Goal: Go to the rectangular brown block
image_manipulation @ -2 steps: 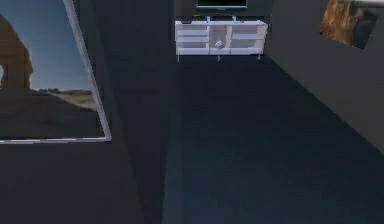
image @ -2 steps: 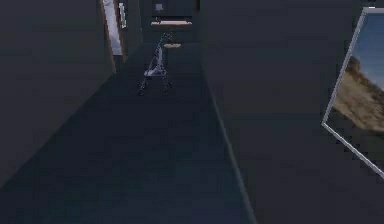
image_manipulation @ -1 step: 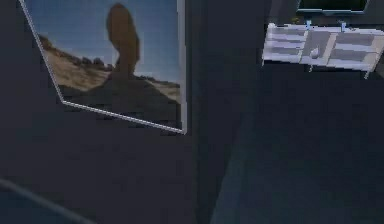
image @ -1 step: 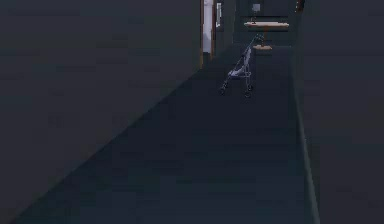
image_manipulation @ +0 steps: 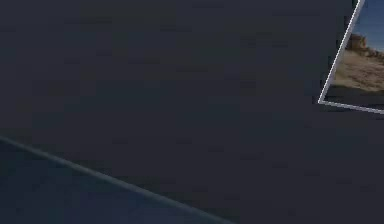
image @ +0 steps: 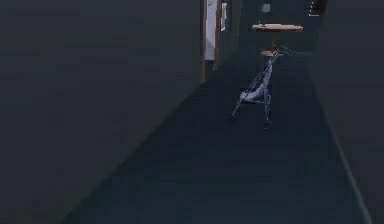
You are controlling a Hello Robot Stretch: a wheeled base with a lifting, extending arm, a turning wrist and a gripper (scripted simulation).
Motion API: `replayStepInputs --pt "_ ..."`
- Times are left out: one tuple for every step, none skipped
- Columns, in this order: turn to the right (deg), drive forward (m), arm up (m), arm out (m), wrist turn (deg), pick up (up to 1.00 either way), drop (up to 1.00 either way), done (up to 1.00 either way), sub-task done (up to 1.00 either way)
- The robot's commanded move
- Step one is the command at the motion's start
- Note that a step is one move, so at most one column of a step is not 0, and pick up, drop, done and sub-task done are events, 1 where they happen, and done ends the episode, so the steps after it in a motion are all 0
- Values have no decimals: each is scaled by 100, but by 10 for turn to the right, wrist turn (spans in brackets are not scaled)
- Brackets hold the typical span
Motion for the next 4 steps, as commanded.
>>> replayStepInputs --pt "0 100 0 0 0 0 0 0 0" --pt "0 100 0 0 0 0 0 0 0" --pt "-60 0 0 0 0 0 0 0 0" --pt "0 50 0 0 0 0 0 0 0"
